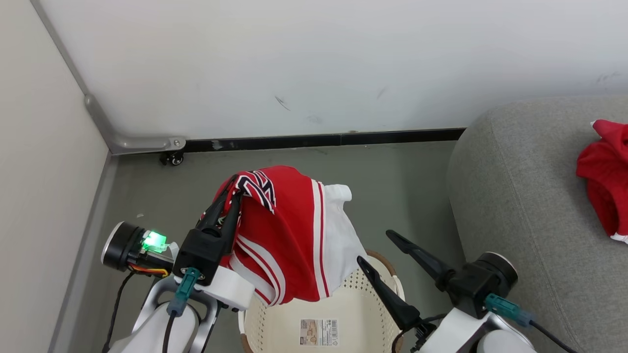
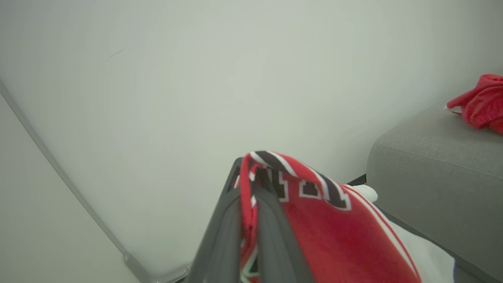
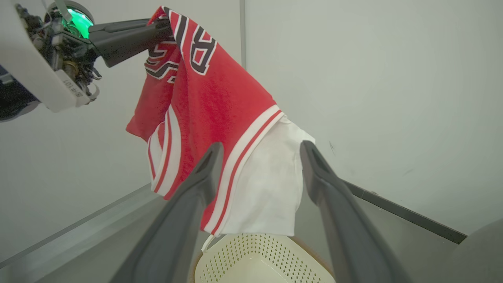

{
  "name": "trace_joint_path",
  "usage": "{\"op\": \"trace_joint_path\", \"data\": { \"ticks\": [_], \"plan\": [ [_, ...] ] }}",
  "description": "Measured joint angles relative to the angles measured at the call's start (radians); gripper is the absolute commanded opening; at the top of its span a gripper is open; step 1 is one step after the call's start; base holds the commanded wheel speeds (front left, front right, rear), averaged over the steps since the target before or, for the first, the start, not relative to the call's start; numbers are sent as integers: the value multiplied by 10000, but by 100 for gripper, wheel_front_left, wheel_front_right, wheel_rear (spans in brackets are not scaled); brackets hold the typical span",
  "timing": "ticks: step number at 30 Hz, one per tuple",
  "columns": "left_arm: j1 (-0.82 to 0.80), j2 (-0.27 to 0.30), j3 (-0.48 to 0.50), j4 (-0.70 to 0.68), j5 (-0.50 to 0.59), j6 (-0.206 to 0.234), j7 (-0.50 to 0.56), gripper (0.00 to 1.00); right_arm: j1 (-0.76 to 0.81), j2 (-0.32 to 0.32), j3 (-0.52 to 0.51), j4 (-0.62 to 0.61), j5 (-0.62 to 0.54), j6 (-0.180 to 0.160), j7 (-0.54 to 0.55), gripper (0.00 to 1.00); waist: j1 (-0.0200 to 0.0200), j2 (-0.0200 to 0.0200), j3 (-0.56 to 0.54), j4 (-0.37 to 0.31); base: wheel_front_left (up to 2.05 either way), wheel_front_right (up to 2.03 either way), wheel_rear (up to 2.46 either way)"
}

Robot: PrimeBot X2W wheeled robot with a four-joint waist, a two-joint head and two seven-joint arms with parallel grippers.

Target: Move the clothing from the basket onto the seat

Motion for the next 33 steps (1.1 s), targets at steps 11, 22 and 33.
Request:
{"op": "trace_joint_path", "data": {
  "ticks": [11, 22, 33],
  "plan": [
    [-1, 27, -278, -583, 92, -213, 0, 0, -2, -433, 1032, -245, 529, 0, 433, 100, -1, 0, -377, 55, 0, 0, 0],
    [-21, -50, -577, -972, 163, -387, 240, 0, -155, -454, 1948, -439, 978, 0, 640, 100, 0, 0, -405, 37, 0, 0, 0],
    [-181, -280, -886, -1287, 353, -522, 604, 0, -710, -345, 2042, 119, 1185, 0, 784, 100, 0, 0, -380, 128, 0, 0, 0]
  ]
}}
